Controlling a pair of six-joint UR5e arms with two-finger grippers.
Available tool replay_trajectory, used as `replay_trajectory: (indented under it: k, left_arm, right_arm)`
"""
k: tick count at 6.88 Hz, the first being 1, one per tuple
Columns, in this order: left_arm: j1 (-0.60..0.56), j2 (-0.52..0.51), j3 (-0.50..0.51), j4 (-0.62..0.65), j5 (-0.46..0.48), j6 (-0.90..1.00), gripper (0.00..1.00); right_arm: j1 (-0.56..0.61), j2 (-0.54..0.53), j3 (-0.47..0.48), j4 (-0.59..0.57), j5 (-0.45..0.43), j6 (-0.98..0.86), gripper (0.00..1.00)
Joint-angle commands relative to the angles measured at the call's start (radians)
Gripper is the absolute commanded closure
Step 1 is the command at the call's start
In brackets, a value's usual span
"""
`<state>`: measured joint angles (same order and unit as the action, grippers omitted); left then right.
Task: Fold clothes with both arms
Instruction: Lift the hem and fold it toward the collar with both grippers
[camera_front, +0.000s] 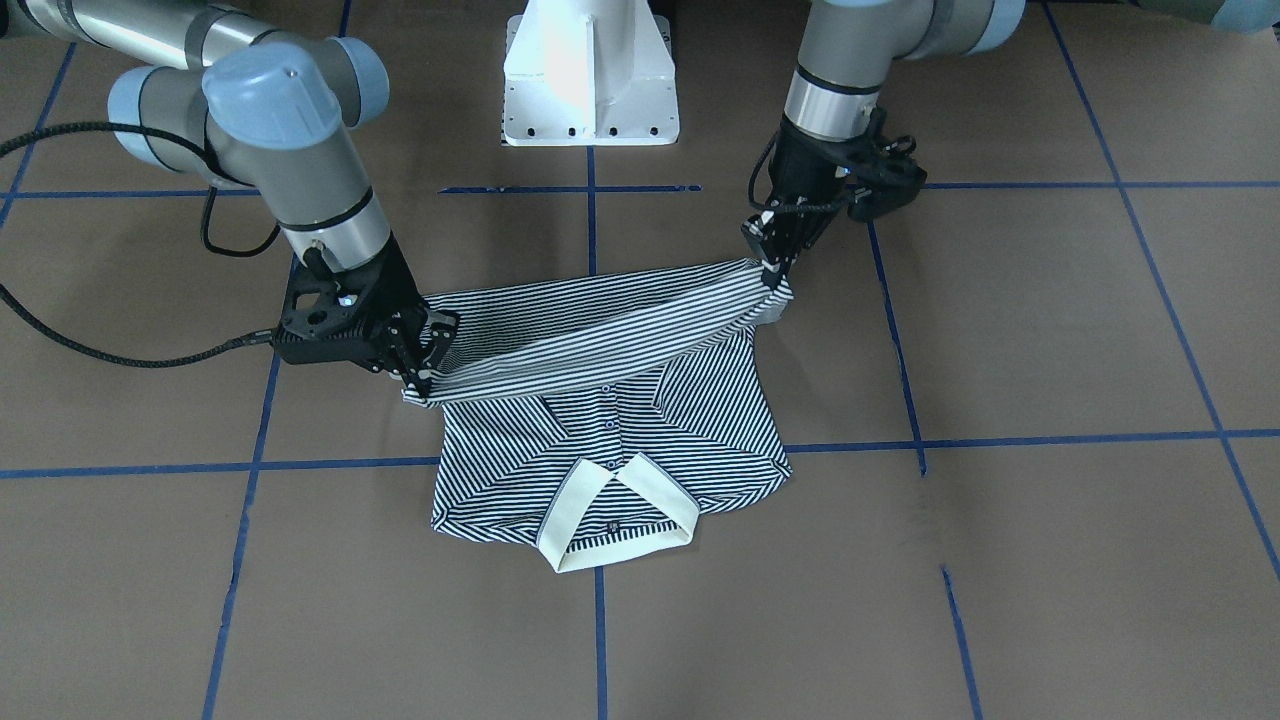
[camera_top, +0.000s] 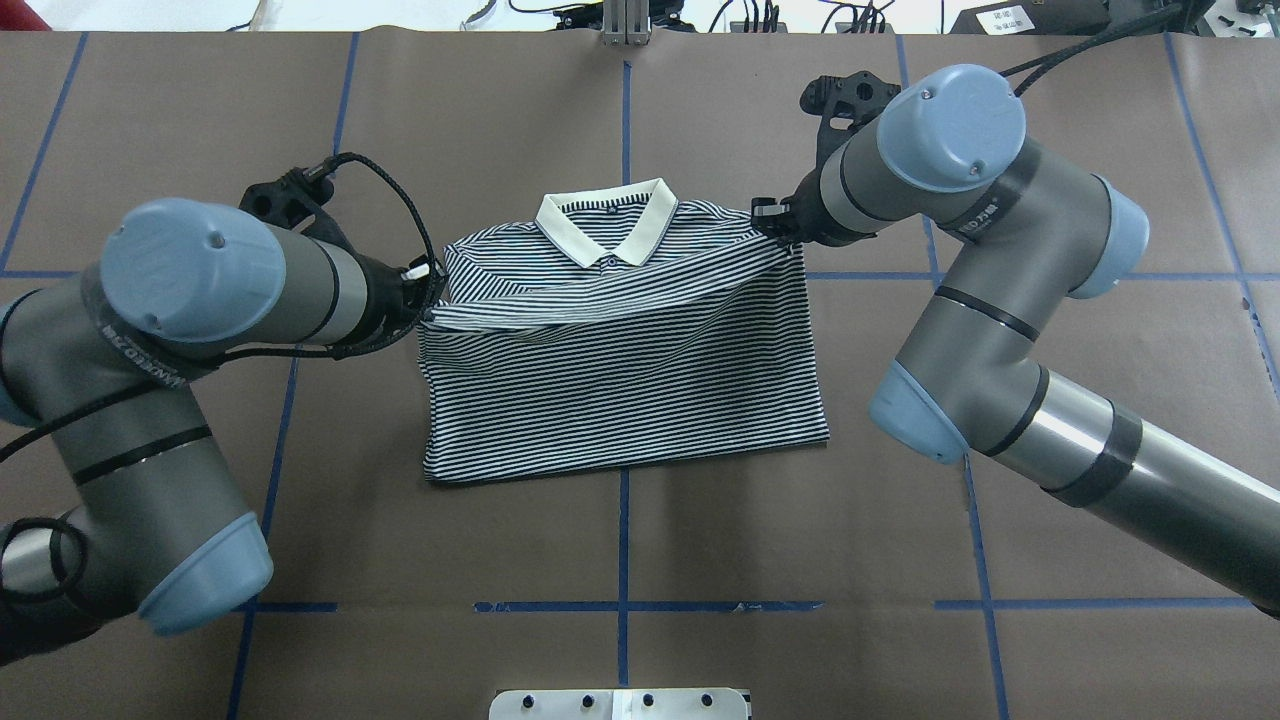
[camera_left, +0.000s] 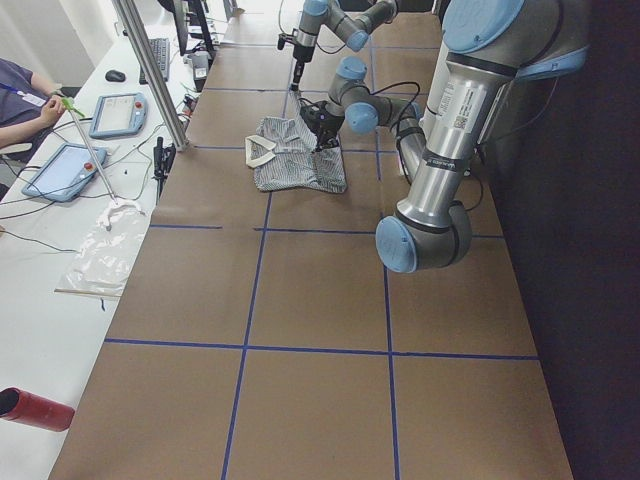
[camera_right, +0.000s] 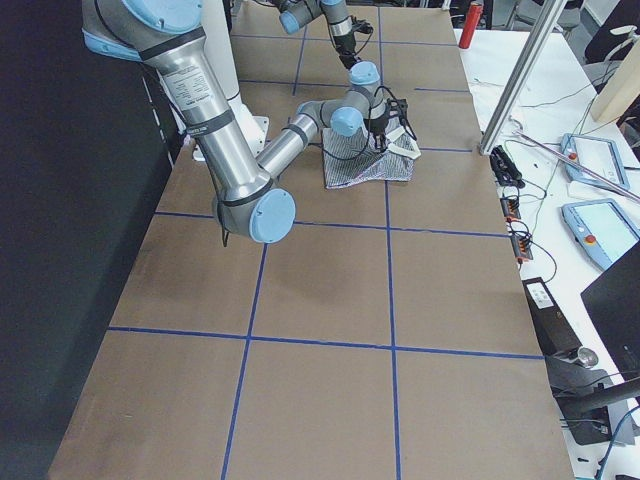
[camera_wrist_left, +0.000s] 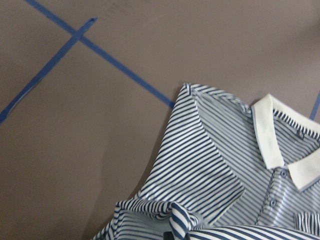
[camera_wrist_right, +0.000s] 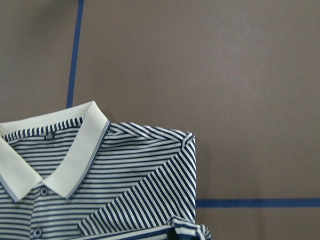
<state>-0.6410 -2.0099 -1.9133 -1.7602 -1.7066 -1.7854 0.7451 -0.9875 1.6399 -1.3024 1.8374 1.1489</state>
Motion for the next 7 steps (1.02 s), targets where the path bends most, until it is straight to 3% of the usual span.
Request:
replay_trajectory:
  k: [1, 3, 7]
  left_arm:
    - [-0.091, -0.074, 0.271, -0.193, -0.019, 0.035, 1.00]
    - [-0.098, -0.087, 0.406, -0.313, -0.016, 0.035, 1.00]
    - [-0.103, -0.098, 0.439, -0.329, -0.013, 0.035, 1.00]
  right_arm:
    - [0.023, 0.100, -0.222, 0.132, -0.001, 0.000, 1.00]
    - [0.042, 0.139, -0.342, 0.205, -0.001, 0.002, 1.00]
    - [0.063, 0.162, -0.379, 0.206, -0.001, 0.003, 1.00]
